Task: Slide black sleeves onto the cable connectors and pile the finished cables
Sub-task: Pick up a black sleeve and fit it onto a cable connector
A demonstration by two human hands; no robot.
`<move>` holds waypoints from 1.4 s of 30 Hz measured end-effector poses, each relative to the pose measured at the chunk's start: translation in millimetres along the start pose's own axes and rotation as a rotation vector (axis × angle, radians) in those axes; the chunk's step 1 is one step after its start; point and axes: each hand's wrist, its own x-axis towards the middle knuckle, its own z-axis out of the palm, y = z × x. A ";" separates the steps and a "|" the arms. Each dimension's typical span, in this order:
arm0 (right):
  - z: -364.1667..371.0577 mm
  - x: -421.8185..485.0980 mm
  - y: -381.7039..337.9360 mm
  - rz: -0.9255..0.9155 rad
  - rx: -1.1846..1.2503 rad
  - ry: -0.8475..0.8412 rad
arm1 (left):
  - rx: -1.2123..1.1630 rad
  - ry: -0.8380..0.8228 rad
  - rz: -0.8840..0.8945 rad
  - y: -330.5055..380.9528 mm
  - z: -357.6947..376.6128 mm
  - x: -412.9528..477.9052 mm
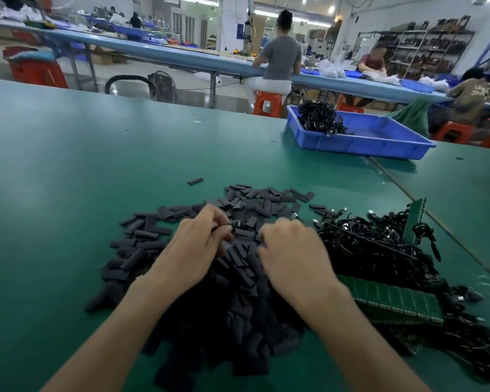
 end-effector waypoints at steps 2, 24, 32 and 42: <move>18.2 -2.6 -4.8 0.061 -0.039 -0.145 | 0.036 0.045 -0.010 -3.4 4.9 -5.6; 88.1 -22.8 5.5 0.194 1.091 0.243 | -0.036 0.198 0.068 -22.6 17.9 -39.4; 91.9 -24.6 12.9 0.170 1.135 0.191 | -0.047 0.219 0.079 -23.0 18.4 -43.8; 95.6 -23.3 13.3 0.117 1.157 0.206 | 0.002 0.211 0.123 -23.0 18.0 -43.5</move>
